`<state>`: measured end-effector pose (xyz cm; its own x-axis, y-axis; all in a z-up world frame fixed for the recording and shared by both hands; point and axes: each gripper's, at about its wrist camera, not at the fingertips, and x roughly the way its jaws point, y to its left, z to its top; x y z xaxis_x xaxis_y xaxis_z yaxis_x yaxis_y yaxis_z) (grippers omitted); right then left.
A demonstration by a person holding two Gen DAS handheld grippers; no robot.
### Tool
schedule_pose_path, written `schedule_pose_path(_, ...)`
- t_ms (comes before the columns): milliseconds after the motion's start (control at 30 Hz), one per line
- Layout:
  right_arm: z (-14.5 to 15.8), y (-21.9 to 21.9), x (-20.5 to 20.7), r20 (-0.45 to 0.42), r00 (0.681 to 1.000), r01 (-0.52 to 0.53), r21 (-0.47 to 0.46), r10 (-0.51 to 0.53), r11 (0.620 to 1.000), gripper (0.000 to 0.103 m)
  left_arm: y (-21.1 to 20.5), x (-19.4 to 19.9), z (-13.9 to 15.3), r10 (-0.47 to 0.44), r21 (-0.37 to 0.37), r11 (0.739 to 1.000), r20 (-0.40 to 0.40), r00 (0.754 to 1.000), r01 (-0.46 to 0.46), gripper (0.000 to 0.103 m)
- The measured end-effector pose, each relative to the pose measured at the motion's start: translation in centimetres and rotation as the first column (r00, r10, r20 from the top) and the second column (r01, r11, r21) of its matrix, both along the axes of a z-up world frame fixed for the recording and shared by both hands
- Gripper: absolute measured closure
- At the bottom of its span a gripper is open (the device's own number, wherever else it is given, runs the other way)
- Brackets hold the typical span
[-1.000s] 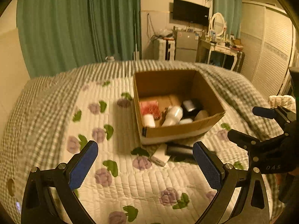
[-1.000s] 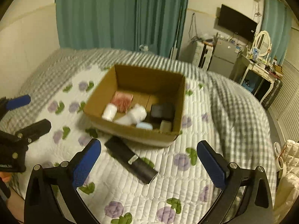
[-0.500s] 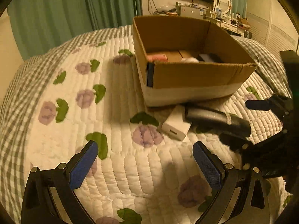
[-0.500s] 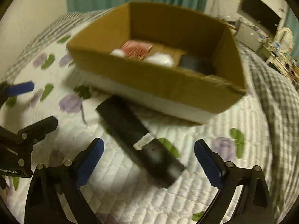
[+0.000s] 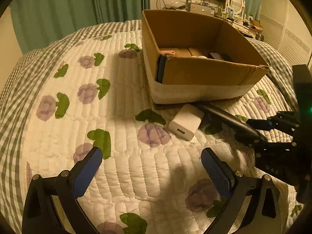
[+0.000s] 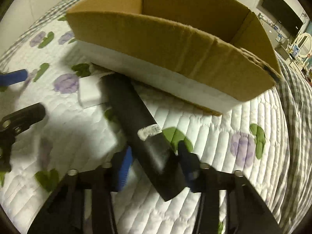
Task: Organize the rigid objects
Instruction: 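Grasp the black cylinder with the right tool, then grasp the white charger block with left tool while right tool holds black cylinder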
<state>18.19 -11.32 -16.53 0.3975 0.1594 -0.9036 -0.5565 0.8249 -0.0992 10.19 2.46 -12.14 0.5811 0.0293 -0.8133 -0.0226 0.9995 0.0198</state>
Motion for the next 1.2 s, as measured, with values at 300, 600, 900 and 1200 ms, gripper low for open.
schedule_pose_path(300, 1.4, -3.0, -2.5, -0.037, 0.991, 0.133, 0.074, -0.131, 0.988, 0.082, -0.3, -0.4, 0.2, -0.031, 0.008, 0.999, -0.002, 1.000, 0.031, 0.000)
schedule_pose_path(600, 3.6, -9.0, -4.9, 0.008, 0.927, 0.372, 0.102, -0.375, 0.922, 0.084, -1.2, 0.2, 0.1, -0.077, -0.012, 0.997, -0.026, 0.997, 0.077, 0.000)
schedule_pose_path(900, 4.5, -10.1, -1.2, 0.017, 0.879, 0.462, 0.215, -0.476, 0.860, 0.084, -2.8, 4.4, -1.3, -0.058, 0.006, 0.998, -0.088, 0.994, 0.059, 0.000)
schedule_pose_path(1200, 1.7, -10.3, 3.2, -0.060, 0.857, 0.505, 0.294, -0.512, 0.811, 0.084, -5.0, 8.6, -4.4, -0.082, 0.041, 0.995, -0.194, 0.978, 0.092, 0.019)
